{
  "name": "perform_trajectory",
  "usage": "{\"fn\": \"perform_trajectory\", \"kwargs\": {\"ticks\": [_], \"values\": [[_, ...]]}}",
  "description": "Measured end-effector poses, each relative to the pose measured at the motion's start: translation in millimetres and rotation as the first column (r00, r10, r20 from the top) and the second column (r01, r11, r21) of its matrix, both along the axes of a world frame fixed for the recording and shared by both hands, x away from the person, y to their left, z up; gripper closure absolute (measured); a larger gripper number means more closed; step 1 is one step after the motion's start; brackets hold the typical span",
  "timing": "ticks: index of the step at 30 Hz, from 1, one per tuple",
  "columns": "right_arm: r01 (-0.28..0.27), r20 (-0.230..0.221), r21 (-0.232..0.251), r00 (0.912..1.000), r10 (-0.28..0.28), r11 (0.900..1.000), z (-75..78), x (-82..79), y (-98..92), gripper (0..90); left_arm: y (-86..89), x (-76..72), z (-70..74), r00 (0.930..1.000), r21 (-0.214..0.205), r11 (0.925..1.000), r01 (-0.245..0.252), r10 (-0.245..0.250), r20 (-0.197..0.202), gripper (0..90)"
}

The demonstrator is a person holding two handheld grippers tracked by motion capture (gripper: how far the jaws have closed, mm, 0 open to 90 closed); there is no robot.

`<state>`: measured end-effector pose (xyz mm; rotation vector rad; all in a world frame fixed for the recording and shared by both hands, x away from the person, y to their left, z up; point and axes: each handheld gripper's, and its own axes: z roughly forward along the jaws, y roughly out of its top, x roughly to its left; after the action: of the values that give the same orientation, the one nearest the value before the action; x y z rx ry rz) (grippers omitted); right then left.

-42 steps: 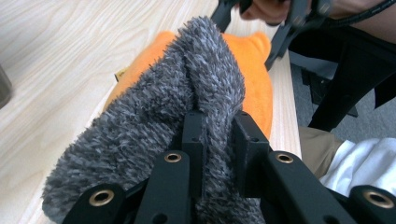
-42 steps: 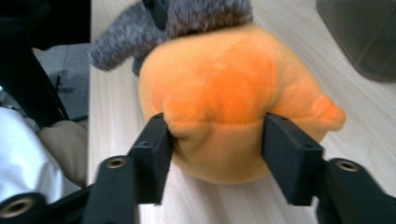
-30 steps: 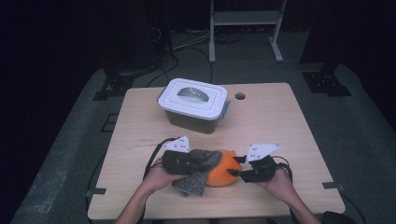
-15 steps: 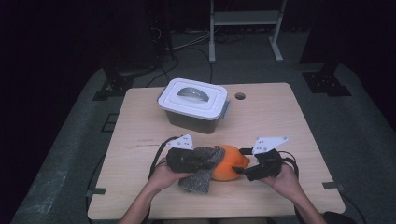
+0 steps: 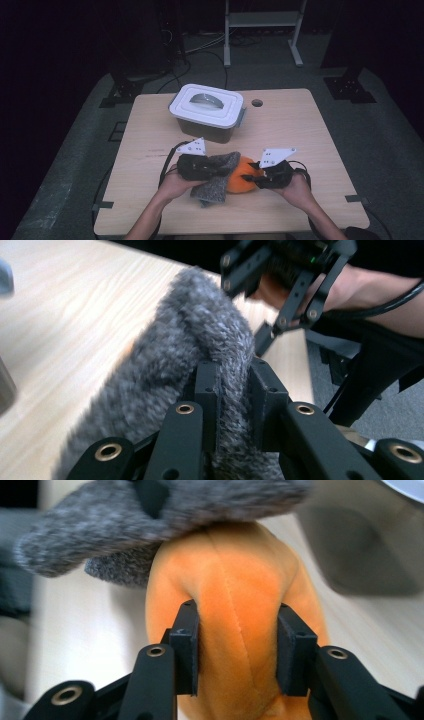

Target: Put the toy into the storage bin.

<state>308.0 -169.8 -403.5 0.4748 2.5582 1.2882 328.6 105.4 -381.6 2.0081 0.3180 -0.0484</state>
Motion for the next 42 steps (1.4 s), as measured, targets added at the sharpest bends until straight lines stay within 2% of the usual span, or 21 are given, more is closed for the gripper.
{"fn": "perform_trajectory", "kwargs": {"ticks": [3, 5, 7, 10, 14, 16, 18, 19, 21, 25, 27, 28, 30, 31, 33, 36, 39, 42], "values": [[-0.051, -0.056, 0.082, 0.9968, 0.056, 0.9953, -1.2, -1.9, 3.5, 59.9, 0.8, -5.4, 8.2, 0.9997, -0.007, 0.9998, 0.019, -0.018, 0.015, 77.0], [-0.063, -0.077, 0.092, 0.9946, 0.07, 0.9937, -7.0, -0.5, 3.9, 59.6, 0.1, -7.5, 6.2, 0.9994, 0.036, 0.9992, 0.017, -0.018, 0.031, 77.0], [-0.068, -0.101, 0.111, 0.9917, 0.08, 0.9915, -13.9, 1.5, -0.1, 58.2, 3.4, -5.9, -1.3, 0.9999, 0.027, 0.9995, 0.014, -0.014, 0.009, 77.0], [-0.078, -0.107, 0.098, 0.9903, 0.088, 0.9921, -15.9, 3.1, -7.0, 54.5, 13.2, -2.2, -10.4, 0.9998, 0.0, 1.0, -0.004, 0.004, -0.02, 77.2], [-0.059, -0.123, 0.098, 0.9898, 0.071, 0.9935, -19.5, 7.0, -19.8, 51.0, 23.0, -0.2, -15.2, 0.9989, 0.005, 0.9993, -0.038, 0.038, -0.027, 77.0], [-0.039, -0.142, 0.105, 0.9884, 0.054, 0.9937, -21.4, 10.3, -25.8, 45.7, 23.3, 0.7, -19.2, 0.9985, 0.002, 0.9994, -0.035, 0.035, -0.041, 77.0], [-0.014, -0.15, 0.088, 0.9883, 0.027, 0.996, -19.3, 11.2, -24.9, 37.4, 20.0, -0.7, -21.2, 0.9984, -0.009, 0.9995, -0.032, 0.031, -0.047, 77.0], [0.008, -0.134, 0.054, 0.991, -0.001, 0.9985, -15.0, 9.2, -21.5, 32.1, 18.5, -1.3, -21.4, 0.9988, -0.006, 0.9996, -0.029, 0.028, -0.04, 77.0], [0.022, -0.081, -0.005, 0.9964, -0.022, 0.9997, -7.1, 1.7, -14.7, 28.7, 16.4, -3.2, -20.6, 0.9989, -0.002, 0.9994, -0.034, 0.034, -0.034, 77.0], [0.002, -0.008, -0.059, 1.0, -0.002, 0.9982, -0.2, -15.4, -1.5, 23.8, 13.9, -4.7, -20.6, 0.9991, -0.004, 0.9997, -0.025, 0.025, -0.035, 77.0], [-0.008, 0.018, -0.084, 0.9998, 0.01, 0.9965, -1.0, -17.1, 4.2, 22.1, 11.5, -5.5, -20.6, 0.9991, -0.007, 0.9997, -0.023, 0.022, -0.036, 77.0], [-0.007, 0.019, -0.091, 0.9998, 0.009, 0.9958, -1.6, -16.4, 6.2, 22.9, 10.6, -5.9, -20.4, 0.9991, -0.005, 0.9997, -0.023, 0.022, -0.036, 77.0], [-0.022, 0.007, -0.088, 0.9997, 0.023, 0.9959, -3.0, -13.3, 7.0, 37.5, 10.6, -6.3, -19.5, 0.9993, 0.0, 0.9998, -0.021, 0.021, -0.031, 77.1], [-0.04, -0.007, -0.07, 0.9992, 0.04, 0.9968, -3.6, -11.1, 5.3, 47.4, 11.6, -6.2, -18.3, 0.9993, 0.0, 0.9999, -0.017, 0.017, -0.032, 77.1], [-0.065, -0.023, -0.02, 0.9976, 0.065, 0.9977, -3.2, -7.8, 0.8, 56.3, 13.9, -6.2, -15.0, 0.9995, -0.003, 0.9999, -0.016, 0.016, -0.026, 77.1], [-0.09, -0.073, 0.077, 0.9928, 0.096, 0.993, -1.7, -5.1, -1.7, 57.7, 19.0, -6.6, -2.7, 1.0, -0.009, 1.0, 0.001, -0.001, -0.007, 77.1], [-0.125, -0.096, 0.135, 0.9857, 0.139, 0.9829, -2.7, -4.3, 1.8, 57.4, 19.8, -10.6, 9.6, 0.9993, -0.011, 0.9994, 0.034, -0.034, 0.018, 77.1], [-0.155, -0.097, 0.139, 0.9807, 0.17, 0.978, -6.4, -2.2, 5.8, 56.7, 16.3, -14.1, 11.5, 0.9973, 0.032, 0.9976, 0.061, -0.063, 0.037, 77.1]]}}
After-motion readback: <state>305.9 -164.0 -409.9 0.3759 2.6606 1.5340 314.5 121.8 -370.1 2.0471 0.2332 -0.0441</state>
